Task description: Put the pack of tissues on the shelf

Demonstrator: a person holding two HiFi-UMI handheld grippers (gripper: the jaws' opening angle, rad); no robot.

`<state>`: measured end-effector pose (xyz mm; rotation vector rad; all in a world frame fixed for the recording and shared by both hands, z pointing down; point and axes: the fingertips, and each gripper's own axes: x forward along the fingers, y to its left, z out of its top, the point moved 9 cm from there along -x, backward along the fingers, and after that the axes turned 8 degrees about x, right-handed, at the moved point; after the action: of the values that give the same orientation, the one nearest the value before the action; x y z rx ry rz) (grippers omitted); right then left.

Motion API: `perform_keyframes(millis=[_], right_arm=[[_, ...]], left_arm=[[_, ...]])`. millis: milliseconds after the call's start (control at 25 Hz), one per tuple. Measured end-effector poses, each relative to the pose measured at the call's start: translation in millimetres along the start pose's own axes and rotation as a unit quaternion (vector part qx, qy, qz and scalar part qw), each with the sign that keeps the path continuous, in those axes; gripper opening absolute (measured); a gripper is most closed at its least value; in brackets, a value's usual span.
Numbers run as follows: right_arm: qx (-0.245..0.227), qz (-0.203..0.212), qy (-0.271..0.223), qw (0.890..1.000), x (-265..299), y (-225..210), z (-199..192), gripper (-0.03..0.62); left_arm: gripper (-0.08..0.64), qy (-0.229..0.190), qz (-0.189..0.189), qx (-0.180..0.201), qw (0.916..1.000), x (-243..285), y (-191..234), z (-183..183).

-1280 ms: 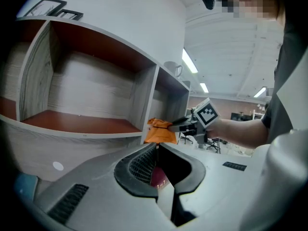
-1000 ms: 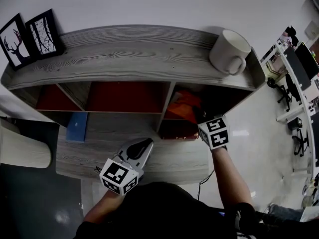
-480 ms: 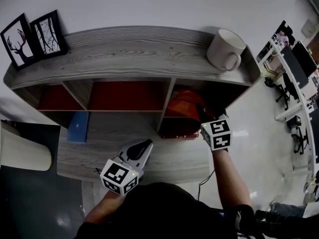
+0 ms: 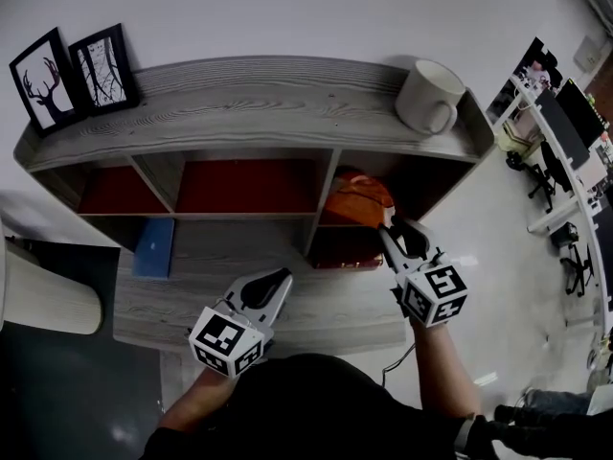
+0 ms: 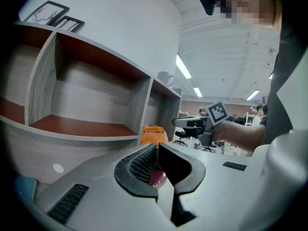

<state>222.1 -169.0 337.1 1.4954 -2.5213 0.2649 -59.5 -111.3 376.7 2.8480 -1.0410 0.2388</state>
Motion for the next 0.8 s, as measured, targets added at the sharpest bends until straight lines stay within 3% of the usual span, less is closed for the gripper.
perform_keyframes(millis=[320, 520, 800], right_arm=[[0.091, 0.101, -0.035, 0.99, -39, 32, -10, 0.095], [0.104, 0.148, -0.057, 0.982, -57, 45, -9, 0.072], [0.124, 0.183, -0.064, 0.973, -68, 57, -16, 0.049]], left_arm=[[0.028, -0.018, 0.003, 0.005, 0.9998, -13, -7, 17], [0.028, -0.024, 0.011, 0.019, 0.9995, -23, -13, 26], [0.028, -0.035, 0.033, 0.024, 0.9986, -28, -21, 37]])
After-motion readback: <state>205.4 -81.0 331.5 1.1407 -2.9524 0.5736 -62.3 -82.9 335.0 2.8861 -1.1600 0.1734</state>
